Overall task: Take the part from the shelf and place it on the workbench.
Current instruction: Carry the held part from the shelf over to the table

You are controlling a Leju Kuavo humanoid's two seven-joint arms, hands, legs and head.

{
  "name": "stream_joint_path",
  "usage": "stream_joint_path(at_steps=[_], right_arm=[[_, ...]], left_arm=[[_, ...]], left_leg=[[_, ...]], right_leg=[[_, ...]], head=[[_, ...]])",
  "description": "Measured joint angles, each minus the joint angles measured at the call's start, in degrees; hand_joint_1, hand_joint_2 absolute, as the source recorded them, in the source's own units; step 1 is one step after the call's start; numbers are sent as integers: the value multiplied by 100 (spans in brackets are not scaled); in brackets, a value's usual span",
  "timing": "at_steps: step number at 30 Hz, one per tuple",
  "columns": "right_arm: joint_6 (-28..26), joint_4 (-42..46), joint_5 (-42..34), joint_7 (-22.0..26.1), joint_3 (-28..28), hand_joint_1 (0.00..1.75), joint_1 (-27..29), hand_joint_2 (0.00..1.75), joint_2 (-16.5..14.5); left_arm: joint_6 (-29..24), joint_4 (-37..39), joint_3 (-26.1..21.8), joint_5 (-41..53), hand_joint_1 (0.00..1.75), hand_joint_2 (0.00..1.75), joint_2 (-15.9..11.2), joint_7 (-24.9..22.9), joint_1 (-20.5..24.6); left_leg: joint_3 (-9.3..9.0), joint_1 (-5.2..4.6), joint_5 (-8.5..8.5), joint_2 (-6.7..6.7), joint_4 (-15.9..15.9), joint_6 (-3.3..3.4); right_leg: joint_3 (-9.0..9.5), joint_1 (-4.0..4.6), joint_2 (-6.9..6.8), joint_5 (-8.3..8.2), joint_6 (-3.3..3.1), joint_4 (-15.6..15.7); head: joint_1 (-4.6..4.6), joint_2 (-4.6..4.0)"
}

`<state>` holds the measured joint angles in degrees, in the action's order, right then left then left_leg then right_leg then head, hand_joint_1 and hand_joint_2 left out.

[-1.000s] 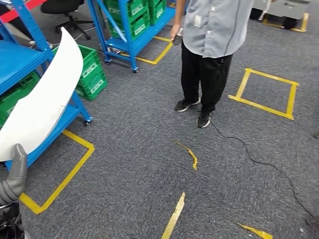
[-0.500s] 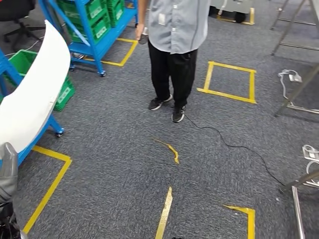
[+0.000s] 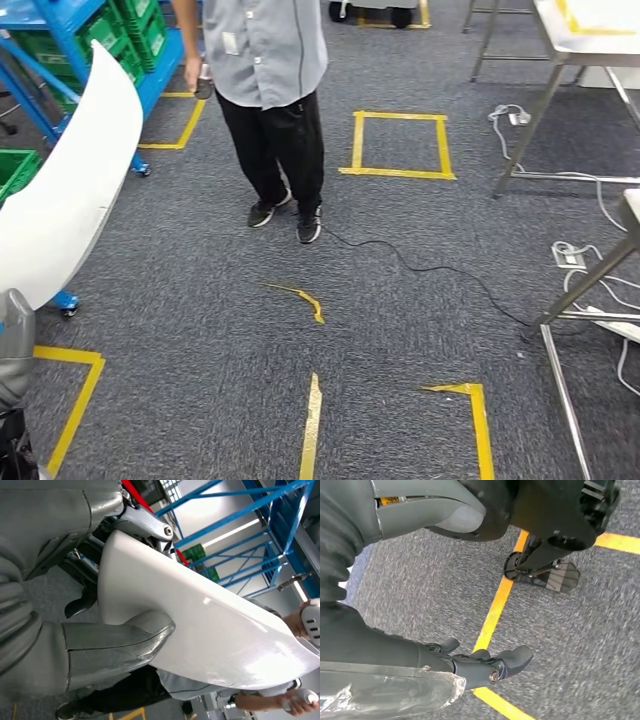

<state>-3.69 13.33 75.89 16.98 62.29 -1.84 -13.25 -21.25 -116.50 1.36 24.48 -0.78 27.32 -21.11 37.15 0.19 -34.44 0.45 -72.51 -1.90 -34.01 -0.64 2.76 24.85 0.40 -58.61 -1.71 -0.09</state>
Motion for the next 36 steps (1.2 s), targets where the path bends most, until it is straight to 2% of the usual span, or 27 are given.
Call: stream_joint_path(at_steps=[1,2,4,6,7,8,10,12,13,14,15,16,17,19,20,21,23,24,25,27,28,29,30,31,32,34,36], right_arm=[[0,0,0,0,0,0,4,175,0],[0,0,0,0,0,0,4,175,0],[0,0,-1,0,0,0,-5,175,0],[1,0,-2,-1,0,0,0,175,0],[3,0,-2,-2,0,0,15,175,0],[6,0,-2,-3,0,0,36,175,0],[11,0,-1,-7,0,0,58,175,0],[11,0,0,-9,0,0,38,175,0],[11,0,0,-9,0,0,24,175,0],[11,0,0,-13,1,0,18,175,0],[11,0,0,-18,1,0,21,175,0],[13,0,0,-24,2,0,27,175,0],[14,1,0,-29,2,0,32,175,0],[18,2,1,-32,2,0,22,175,-1],[19,2,2,-32,2,0,13,175,-2],[20,2,3,-32,2,0,7,175,-4],[20,2,4,-33,2,0,9,175,-7],[20,2,4,-34,3,0,14,175,-8],[19,2,4,-34,3,0,15,175,-9],[18,2,4,-35,4,0,6,175,-11],[17,2,4,-37,4,0,0,175,-11],[17,2,4,-40,4,0,0,175,-11],[17,2,4,-44,4,0,5,175,-11],[17,2,4,-48,5,0,13,175,-11],[17,2,4,-50,5,0,16,175,-11],[17,4,4,-50,7,0,8,175,-11],[17,10,5,-50,7,0,-2,175,-11]], left_arm=[[-2,-1,-13,0,168,175,1,1,0],[-7,-1,-24,0,168,175,1,2,0],[-22,-4,-39,-2,168,175,3,7,-3],[-46,-8,-49,-10,168,175,7,15,-14],[-56,-11,-52,-13,168,175,8,21,-18],[-63,-16,-54,-15,168,175,9,27,-17],[-74,-29,-56,-14,168,175,13,44,-22],[-81,-38,-61,-12,168,175,16,54,-41],[-81,-39,-65,-10,168,175,16,55,-49],[-80,-39,-69,-7,168,175,17,55,-54],[-76,-39,-74,-2,168,175,19,55,-56],[-73,-39,-77,3,168,175,21,56,-56],[-70,-39,-80,6,168,175,24,56,-56],[-67,-39,-86,9,168,175,27,59,-58],[-66,-39,-91,9,168,175,27,61,-59],[-62,-39,-95,10,168,175,26,64,-59],[-55,-42,-101,10,168,175,27,68,-55],[-52,-45,-103,10,168,175,28,69,-52],[-52,-48,-109,10,168,175,29,73,-50],[-52,-50,-133,-1,168,175,31,78,-58],[-52,-50,-149,-12,168,175,32,81,-63],[-52,-50,-162,-24,168,175,33,81,-67],[-52,-50,-172,-32,168,175,35,81,-68],[-52,-50,-178,-37,168,175,36,81,-68],[-52,-50,-180,-38,168,175,38,81,-67],[-51,-50,-182,-42,168,175,43,84,-67],[-49,-50,-183,-48,168,175,51,89,-62]], left_leg=[[-67,10,179,-26,188,2],[-214,28,411,-87,534,0],[-515,79,724,-360,1247,-13],[-617,91,763,-519,1532,2],[-620,83,760,-476,1559,34],[-620,75,777,-410,1565,73],[-634,66,800,-264,1596,161],[-639,35,794,-101,1603,223],[-639,16,790,-13,1601,238],[-642,1,786,74,1600,248],[-647,-10,781,153,1599,253],[-657,-17,774,226,1598,253],[-672,-20,764,291,1597,248],[-705,-42,732,406,1590,213],[-718,-57,719,458,1585,190],[-725,-70,714,510,1584,167],[-736,-73,706,610,1590,118],[-732,-63,666,569,1561,86],[-685,-52,565,458,1433,54],[-414,-26,206,146,808,3],[-214,-19,21,55,387,-10],[-45,-12,-85,18,53,-20],[46,-6,-77,2,-103,-25],[27,3,54,-11,-23,-29],[-92,18,267,-44,262,-34],[-437,82,663,-313,1058,-60],[-602,119,769,-539,1493,-50]], right_leg=[[5,-5,86,-4,7,-1],[11,-12,170,-9,19,-2],[-9,-11,329,-19,68,-25],[-70,-18,459,-50,149,-26],[-110,-33,522,-74,192,-11],[-138,-46,516,-83,226,-6],[-275,-31,248,52,263,-229],[-582,-5,-107,412,275,-909],[-761,-3,-177,589,280,-1311],[-878,-2,-207,687,279,-1596],[-894,-1,-220,682,275,-1681],[-785,1,-239,572,264,-1523],[-569,7,-290,399,251,-1163],[-110,51,-552,160,204,-375],[23,74,-639,113,174,-143],[68,98,-681,114,142,-50],[49,101,-545,84,76,-32],[45,90,-483,67,44,-18],[44,72,-416,49,11,-3],[38,42,-279,25,-31,11],[29,37,-204,19,-41,11],[23,33,-128,15,-45,11],[21,30,-46,10,-44,11],[22,24,40,4,-35,10],[25,14,127,-3,-22,9],[4,6,293,-17,27,-14],[-68,3,430,-42,99,-34]], head=[[-1,0],[-1,0],[1,0],[3,0],[5,0],[5,0],[33,0],[56,0],[56,0],[54,0],[56,0],[56,0],[57,0],[56,0],[54,0],[50,0],[48,0],[46,0],[40,0],[24,0],[19,0],[19,0],[20,0],[20,0],[21,0],[16,0],[13,0]])
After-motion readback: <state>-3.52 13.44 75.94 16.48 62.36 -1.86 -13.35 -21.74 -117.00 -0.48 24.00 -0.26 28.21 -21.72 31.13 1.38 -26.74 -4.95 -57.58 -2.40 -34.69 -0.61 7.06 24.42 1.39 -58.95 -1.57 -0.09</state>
